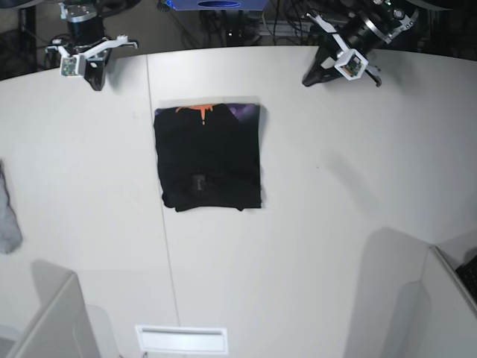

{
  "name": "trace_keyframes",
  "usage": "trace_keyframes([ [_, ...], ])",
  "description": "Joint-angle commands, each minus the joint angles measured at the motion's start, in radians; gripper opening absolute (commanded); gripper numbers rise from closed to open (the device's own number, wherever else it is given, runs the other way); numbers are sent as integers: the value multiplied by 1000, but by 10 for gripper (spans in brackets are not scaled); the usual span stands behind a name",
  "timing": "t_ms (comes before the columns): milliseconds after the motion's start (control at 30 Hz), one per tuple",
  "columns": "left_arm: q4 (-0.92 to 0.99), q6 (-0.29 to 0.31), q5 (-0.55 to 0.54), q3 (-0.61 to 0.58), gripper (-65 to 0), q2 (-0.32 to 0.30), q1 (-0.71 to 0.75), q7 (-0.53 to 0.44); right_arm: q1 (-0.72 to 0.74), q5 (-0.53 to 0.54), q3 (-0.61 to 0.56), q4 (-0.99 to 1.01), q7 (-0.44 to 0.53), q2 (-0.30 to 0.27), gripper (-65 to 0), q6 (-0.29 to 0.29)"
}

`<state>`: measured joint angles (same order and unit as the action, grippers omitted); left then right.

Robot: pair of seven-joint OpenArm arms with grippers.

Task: Fold the T-shirt properly

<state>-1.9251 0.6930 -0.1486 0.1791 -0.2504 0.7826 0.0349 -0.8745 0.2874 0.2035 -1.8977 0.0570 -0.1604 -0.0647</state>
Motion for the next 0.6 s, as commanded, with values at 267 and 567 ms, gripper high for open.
trace_keyframes([
  [267,42,5,-16,-99,-650,-8,169,-17,-203,0,6,-13,-62,31,-650,7],
  [567,427,5,123,-100,-650,-2,183,-16,-105,-1,-23,120,-685,23,-650,-1],
])
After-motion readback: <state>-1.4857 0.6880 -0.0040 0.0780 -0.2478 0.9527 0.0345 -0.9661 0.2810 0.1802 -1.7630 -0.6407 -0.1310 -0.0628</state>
